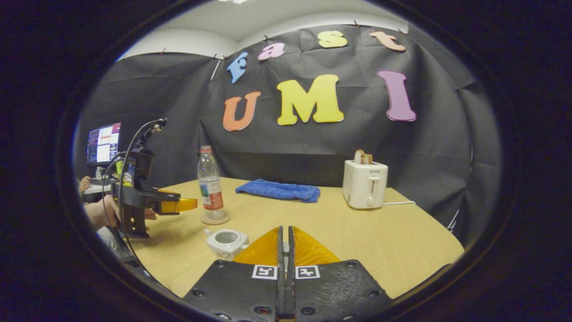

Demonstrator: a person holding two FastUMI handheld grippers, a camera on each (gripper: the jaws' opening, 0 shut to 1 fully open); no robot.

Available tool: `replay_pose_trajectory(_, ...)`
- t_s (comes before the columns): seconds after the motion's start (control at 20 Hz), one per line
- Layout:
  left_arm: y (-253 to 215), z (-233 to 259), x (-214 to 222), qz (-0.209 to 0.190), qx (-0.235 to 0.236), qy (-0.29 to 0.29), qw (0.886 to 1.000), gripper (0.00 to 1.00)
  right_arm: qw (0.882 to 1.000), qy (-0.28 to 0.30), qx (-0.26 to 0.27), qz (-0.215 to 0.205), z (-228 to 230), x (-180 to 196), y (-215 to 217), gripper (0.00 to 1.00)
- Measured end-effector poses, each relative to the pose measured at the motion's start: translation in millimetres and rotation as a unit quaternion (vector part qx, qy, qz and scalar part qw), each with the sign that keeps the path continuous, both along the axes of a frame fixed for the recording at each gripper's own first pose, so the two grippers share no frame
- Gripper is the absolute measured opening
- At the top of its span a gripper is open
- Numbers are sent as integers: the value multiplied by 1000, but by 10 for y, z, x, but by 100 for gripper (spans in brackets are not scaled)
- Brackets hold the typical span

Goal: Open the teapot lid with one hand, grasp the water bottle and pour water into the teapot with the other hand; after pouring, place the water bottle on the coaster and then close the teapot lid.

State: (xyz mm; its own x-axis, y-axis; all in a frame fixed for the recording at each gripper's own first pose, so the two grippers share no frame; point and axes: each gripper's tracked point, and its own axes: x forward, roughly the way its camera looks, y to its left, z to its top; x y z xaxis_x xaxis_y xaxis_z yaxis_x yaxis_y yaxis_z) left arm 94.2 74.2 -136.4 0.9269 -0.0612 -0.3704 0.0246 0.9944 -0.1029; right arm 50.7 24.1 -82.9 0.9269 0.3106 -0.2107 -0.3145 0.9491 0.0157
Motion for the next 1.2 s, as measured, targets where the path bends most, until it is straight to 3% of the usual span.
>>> replay_pose_trajectory(0.3,596,311,-549,70,12,-48,996,98,997,-12,8,76,28,214,800,0)
replay_pose_trajectory(0.6,1023,421,-893,123,24,-69,990,98,995,-3,-18,94,-263,359,1088,0)
replay_pose_trajectory(1.2,910,556,-928,115,29,-86,989,98,997,-3,-5,74,-374,322,1021,0)
